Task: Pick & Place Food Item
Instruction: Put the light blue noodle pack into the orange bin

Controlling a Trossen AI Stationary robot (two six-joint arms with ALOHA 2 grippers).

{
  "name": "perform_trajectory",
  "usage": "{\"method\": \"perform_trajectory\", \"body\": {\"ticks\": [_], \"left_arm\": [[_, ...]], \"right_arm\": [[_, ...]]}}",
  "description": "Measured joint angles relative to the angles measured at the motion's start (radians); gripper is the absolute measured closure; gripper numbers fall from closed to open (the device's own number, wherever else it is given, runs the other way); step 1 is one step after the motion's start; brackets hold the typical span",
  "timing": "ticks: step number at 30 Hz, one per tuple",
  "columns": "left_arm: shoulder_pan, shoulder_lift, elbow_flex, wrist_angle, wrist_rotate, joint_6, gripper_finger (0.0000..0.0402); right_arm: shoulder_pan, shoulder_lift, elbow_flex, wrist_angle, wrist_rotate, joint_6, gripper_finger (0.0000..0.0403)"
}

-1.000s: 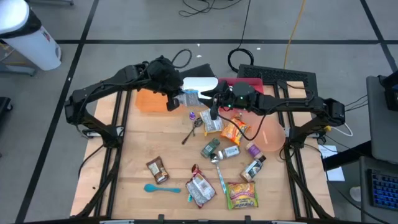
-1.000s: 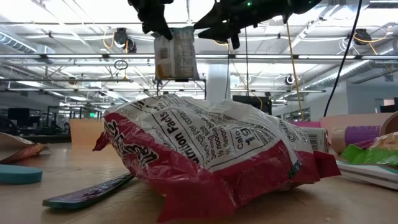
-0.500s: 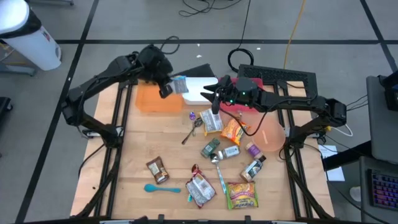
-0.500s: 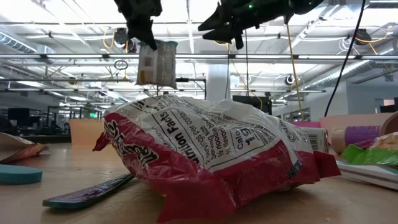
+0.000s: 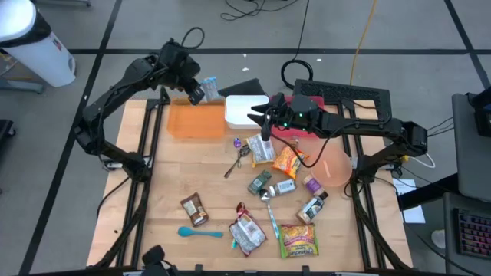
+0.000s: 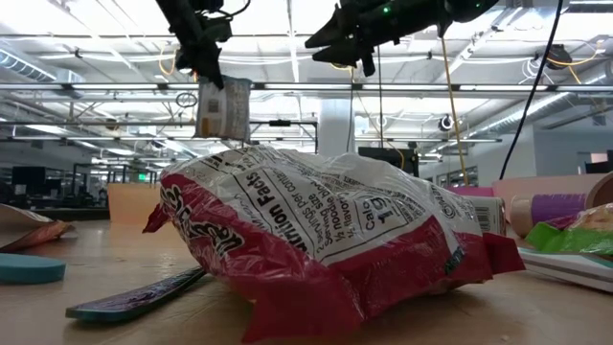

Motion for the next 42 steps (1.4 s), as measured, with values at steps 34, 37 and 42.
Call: {"method": "perform_trajectory", "body": {"ticks": [34, 37, 42], "left_arm": [[0.037, 0.001, -0.426, 0.192, 0.251, 0.15, 0.04], [-0.015, 0.001, -0.437, 0.197, 0.204, 0.164, 0.0399], [-0.092, 0.001, -0.453, 0.211, 0.102, 0.181, 0.0399]], "right_arm": [[0.0, 0.001, -0.001, -0.078, 0.0, 0.002, 0.0248], [0.0, 0.001, -0.001, -0.078, 0.0, 0.002, 0.0248], [0.0, 0.001, -0.001, -0.078, 0.0, 0.001, 0.0248]]}}
